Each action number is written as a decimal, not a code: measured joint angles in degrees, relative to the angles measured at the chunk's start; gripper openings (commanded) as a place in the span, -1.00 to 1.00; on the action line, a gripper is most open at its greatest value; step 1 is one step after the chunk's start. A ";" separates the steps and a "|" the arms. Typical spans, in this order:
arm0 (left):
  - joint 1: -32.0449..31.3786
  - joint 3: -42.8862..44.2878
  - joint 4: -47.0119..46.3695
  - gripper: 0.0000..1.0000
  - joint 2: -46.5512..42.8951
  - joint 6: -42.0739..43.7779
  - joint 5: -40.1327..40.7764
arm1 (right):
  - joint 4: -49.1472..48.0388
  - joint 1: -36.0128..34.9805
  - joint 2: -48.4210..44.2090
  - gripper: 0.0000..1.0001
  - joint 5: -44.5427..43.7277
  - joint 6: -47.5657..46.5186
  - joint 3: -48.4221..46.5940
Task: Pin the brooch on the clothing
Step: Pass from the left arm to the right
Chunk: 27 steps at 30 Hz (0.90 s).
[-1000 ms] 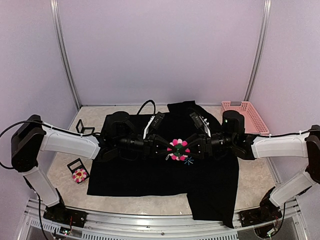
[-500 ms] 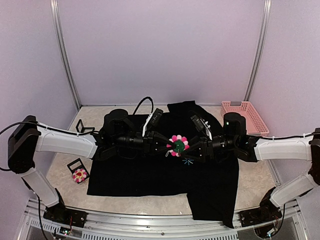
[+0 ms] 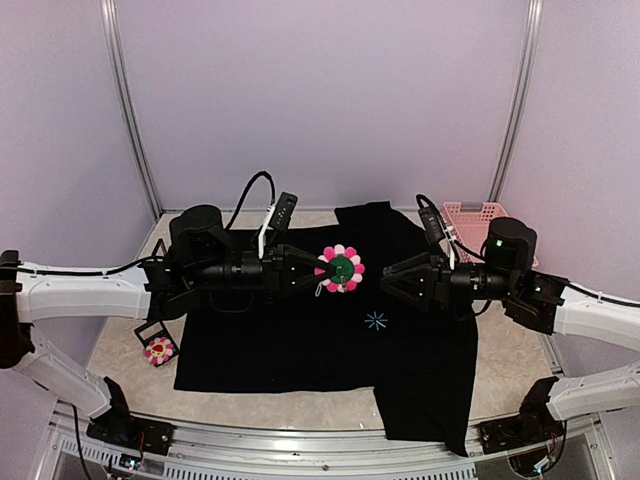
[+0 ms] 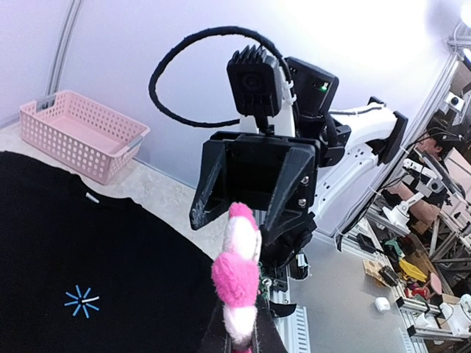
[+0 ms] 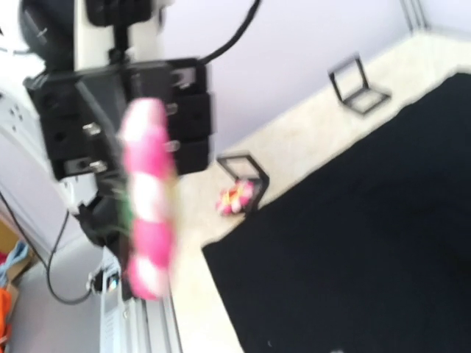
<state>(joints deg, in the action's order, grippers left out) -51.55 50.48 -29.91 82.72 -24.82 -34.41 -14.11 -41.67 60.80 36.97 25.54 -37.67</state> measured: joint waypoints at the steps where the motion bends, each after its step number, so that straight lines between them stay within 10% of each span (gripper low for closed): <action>1: -1.07 0.00 1.51 -1.00 -2.27 0.52 1.68 | 0.46 -0.61 -1.57 0.07 -1.11 0.00 -0.07; 16: -17.49 4.31 23.61 -1.00 -24.76 13.66 26.56 | 6.36 -25.18 10.36 0.26 -10.10 -15.69 -21.88; 27: -19.87 6.38 31.26 -1.00 -29.22 15.02 30.42 | 7.23 -27.54 13.92 0.11 -15.54 -21.16 -24.46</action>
<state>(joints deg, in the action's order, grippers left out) -71.42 56.86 1.34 53.49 -9.80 -3.99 -6.87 -69.21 74.72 21.43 4.38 -62.13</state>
